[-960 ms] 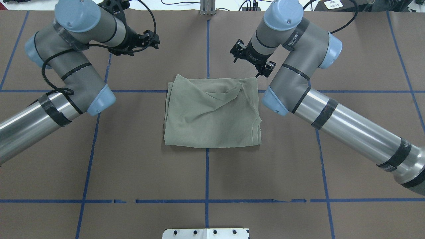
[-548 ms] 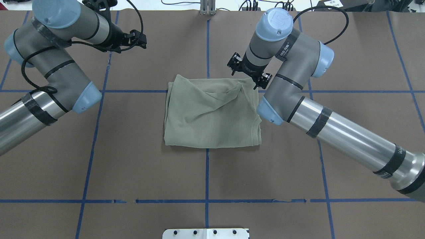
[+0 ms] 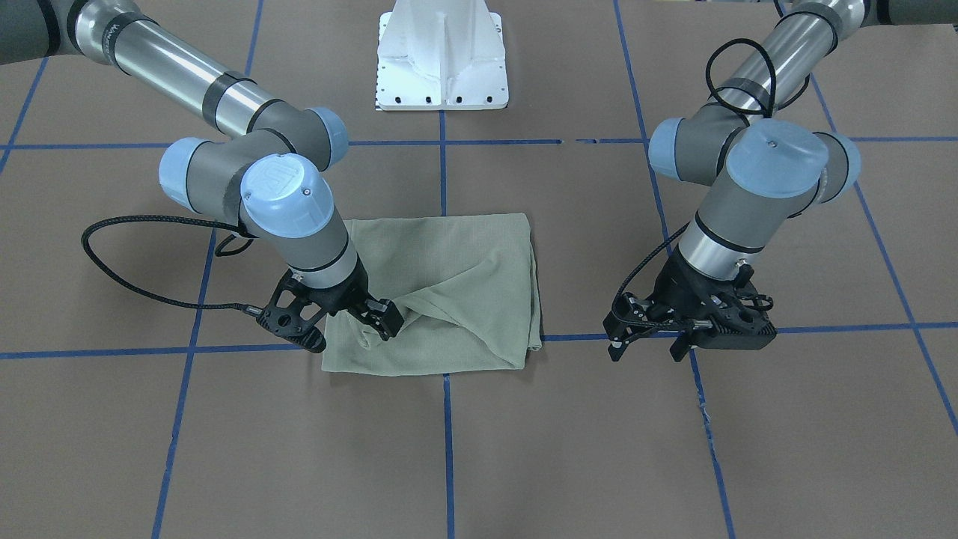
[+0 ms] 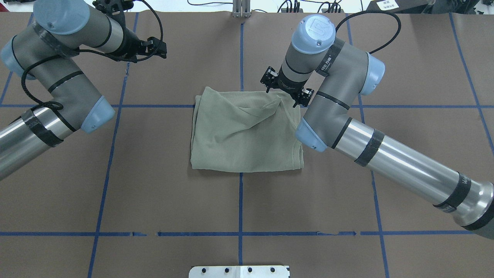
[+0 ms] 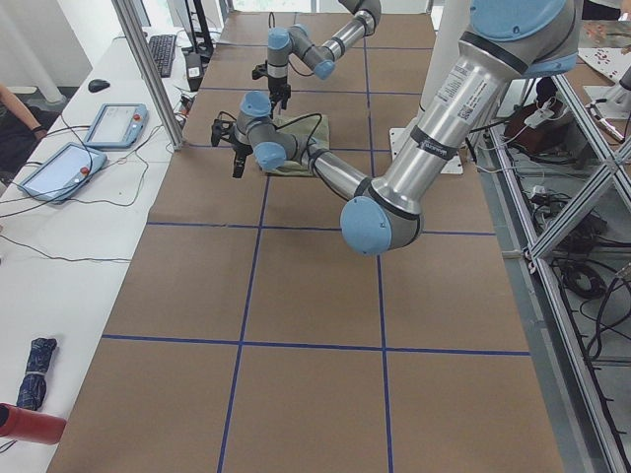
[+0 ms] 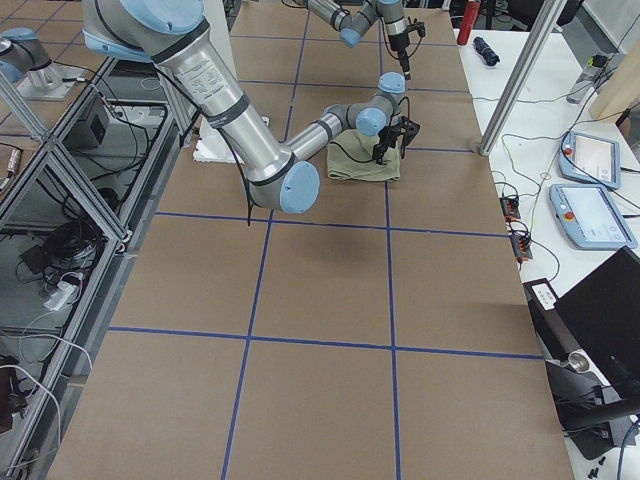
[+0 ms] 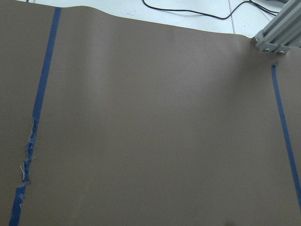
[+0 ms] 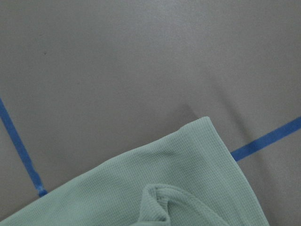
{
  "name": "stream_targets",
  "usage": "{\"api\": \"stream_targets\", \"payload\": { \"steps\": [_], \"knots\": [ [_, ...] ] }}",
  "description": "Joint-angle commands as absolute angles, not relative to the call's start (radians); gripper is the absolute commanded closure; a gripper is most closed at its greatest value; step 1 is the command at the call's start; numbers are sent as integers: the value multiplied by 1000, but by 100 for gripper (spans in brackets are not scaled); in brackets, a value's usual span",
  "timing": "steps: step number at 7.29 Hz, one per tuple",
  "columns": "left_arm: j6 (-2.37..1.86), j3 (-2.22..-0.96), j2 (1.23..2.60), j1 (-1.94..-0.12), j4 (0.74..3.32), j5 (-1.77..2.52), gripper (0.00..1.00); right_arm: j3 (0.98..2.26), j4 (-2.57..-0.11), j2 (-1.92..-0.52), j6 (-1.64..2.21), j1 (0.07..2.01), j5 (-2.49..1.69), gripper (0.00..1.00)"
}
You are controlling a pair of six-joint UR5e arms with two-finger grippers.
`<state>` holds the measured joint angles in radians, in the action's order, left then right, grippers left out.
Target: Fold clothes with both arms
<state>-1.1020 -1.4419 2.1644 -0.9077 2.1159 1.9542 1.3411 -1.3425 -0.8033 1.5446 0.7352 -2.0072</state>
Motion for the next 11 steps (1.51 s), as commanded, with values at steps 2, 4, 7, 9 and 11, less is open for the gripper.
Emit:
{"api": "stream_targets", "payload": {
  "steps": [2, 4, 7, 9, 11],
  "knots": [
    [-931, -1453, 2097, -977, 2112, 1997, 0, 1354, -1347, -877, 1227, 836, -2025, 0],
    [-660, -1465, 1989, -1148, 2106, 2109, 0, 1385, -1344, -1006, 907, 985, -2116, 0],
    [-48, -1421, 1834, -1397, 2100, 2103, 0, 1404, -1344, -1217, 417, 1232, -2253, 0],
    [266, -1390, 1718, -1541, 2114, 2120, 0, 1405, -1344, -1374, 80, 1381, -2269, 0],
    [261, -1382, 1666, -1588, 2181, 2200, 0, 1445, -1336, -1435, 83, 1426, -2269, 0]
  ]
}}
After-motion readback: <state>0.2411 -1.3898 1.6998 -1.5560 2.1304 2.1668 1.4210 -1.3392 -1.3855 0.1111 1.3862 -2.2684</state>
